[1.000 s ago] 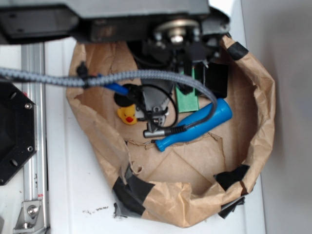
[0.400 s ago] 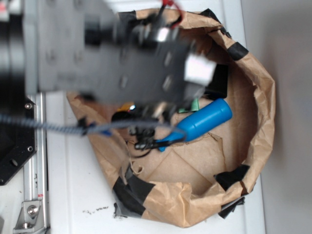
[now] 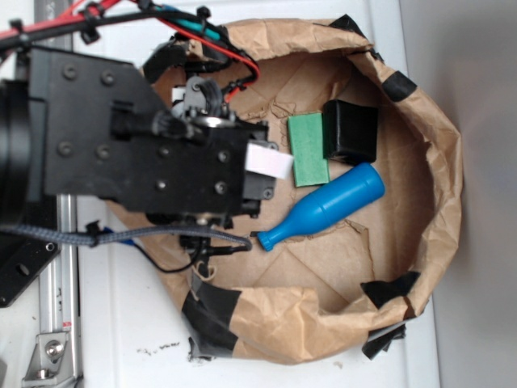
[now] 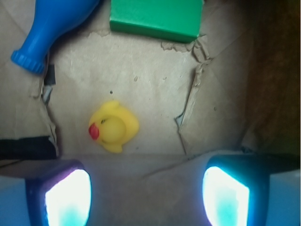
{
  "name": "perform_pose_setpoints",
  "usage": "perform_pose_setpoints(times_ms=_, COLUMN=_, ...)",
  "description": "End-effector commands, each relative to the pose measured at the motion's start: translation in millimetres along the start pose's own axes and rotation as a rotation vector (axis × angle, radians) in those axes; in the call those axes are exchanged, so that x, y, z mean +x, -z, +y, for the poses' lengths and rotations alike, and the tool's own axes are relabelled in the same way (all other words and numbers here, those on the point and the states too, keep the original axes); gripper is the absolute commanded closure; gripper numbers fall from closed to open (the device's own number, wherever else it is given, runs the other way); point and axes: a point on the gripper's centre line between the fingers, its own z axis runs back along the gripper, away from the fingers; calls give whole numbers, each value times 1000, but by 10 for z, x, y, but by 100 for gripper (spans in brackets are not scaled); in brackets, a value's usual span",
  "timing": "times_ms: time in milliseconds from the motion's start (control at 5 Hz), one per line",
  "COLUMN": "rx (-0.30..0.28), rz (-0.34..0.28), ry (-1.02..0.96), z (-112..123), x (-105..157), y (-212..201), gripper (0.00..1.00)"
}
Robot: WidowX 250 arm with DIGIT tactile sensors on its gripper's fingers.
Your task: Grab the yellow duck.
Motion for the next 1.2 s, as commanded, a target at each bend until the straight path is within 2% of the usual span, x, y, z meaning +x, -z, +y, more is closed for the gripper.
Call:
perform_pose_setpoints(times_ms=0, rx=-159, rz=75, ry=-65, z=270, x=105, y=15, gripper=0)
perform_pose_setpoints(times_ms=200, rx=-159, rz=99, ry=-95, z=234, x=183, y=6, gripper=0)
perform_pose_setpoints(times_ms=400, rx=-106, rz=116, ry=-71, z=94, x=139, y=109, gripper=0)
perform_pose_setpoints(times_ms=600, rx=-80, rz=113, ry=-61, z=64, x=44, y=167, gripper=0)
perform_pose_setpoints(times_ms=800, rx=-70, rz=90, ry=-60, z=86, x=77, y=142, gripper=0)
perform_pose_setpoints(times_ms=1000, rx=-82, rz=70, ry=-73, z=36, x=104, y=160, gripper=0)
